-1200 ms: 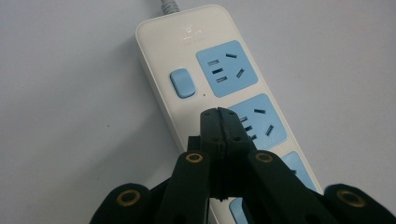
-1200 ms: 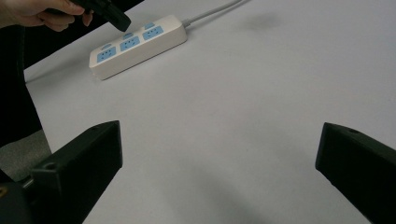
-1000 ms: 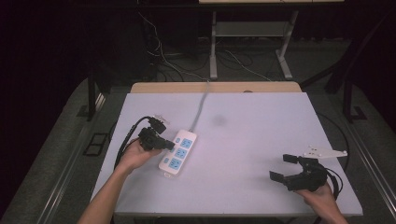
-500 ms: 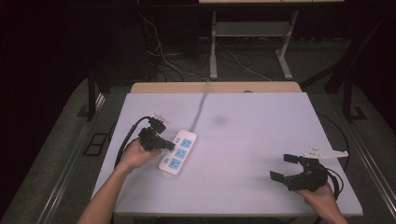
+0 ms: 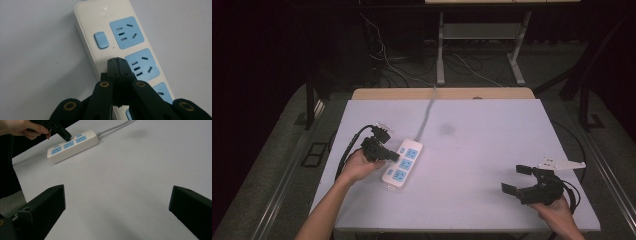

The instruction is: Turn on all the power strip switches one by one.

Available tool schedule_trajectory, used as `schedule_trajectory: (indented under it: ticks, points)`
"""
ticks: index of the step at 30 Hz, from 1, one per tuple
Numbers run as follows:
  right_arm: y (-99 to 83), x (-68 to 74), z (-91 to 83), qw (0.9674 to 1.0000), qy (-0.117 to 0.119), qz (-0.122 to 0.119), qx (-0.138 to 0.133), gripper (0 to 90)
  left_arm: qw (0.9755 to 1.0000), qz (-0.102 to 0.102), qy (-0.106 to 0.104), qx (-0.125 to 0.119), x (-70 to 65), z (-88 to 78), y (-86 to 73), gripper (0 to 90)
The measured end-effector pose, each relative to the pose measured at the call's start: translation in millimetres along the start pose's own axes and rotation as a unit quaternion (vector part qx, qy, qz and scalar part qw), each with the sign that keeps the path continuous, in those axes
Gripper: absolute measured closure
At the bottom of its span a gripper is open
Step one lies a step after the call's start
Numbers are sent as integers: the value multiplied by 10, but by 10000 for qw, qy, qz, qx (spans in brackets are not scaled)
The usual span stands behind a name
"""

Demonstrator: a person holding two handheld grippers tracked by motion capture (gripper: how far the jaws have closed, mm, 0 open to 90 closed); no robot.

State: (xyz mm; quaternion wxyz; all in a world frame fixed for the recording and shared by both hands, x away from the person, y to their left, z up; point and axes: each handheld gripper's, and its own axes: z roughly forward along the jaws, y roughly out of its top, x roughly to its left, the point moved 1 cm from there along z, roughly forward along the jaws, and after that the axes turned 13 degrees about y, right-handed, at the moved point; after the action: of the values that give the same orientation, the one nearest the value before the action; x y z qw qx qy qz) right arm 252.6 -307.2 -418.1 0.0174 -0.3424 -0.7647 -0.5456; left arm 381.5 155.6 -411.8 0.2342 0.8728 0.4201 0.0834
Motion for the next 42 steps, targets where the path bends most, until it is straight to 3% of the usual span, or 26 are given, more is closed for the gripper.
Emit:
schedule_trajectory:
  ticks: [5, 16, 23, 42]
  points:
    - [1, -3, 0, 10000, -2, 7, -7, 6, 9997, -200, -45, -93, 8, -2, -37, 900]
    - [2, -8, 2, 10000, -4, 11, -9, 6, 9999, -39, 108, -37, -39, -39, -40, 900]
    - [4, -9, -4, 10000, -21, 17, -19, 6, 9999, -52, 93, -114, -26, -93, -32, 900]
    - [2, -13, -6, 10000, -23, 25, -19, 6, 9993, 92, 174, -313, -7, -309, 173, 899]
